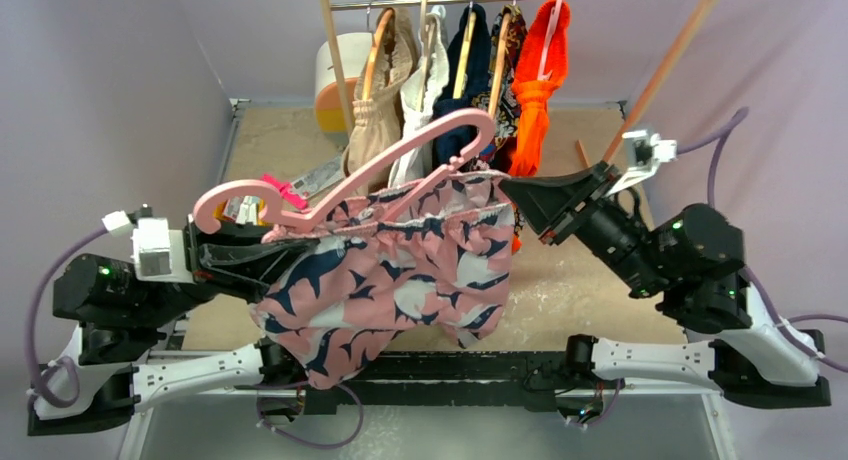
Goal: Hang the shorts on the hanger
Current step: Hang the shorts on the hanger.
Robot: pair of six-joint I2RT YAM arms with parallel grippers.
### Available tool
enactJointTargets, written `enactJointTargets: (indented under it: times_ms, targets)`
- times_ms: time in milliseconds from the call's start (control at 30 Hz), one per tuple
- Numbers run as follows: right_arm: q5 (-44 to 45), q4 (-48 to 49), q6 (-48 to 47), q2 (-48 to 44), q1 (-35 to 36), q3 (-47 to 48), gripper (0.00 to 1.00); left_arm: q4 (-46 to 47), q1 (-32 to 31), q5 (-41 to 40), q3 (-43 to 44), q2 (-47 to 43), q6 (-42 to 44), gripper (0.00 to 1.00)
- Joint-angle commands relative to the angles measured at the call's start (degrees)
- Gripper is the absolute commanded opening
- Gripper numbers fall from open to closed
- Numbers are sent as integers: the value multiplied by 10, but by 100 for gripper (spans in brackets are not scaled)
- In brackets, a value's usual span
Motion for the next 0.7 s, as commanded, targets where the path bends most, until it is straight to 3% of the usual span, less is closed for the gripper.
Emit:
enactJointTargets:
  times_ms: [0,333,667]
  targets:
    - [29,-4,0,11,2,-68,0,13,1,-26,-57,-49,-33,0]
    - [66,-40,-6,52,2,-6,0,-42,1,-4,-63,-51,-54,0]
    - [131,-82,29,17,2,3,0,-114,1,-23,-55,-43,-39,0]
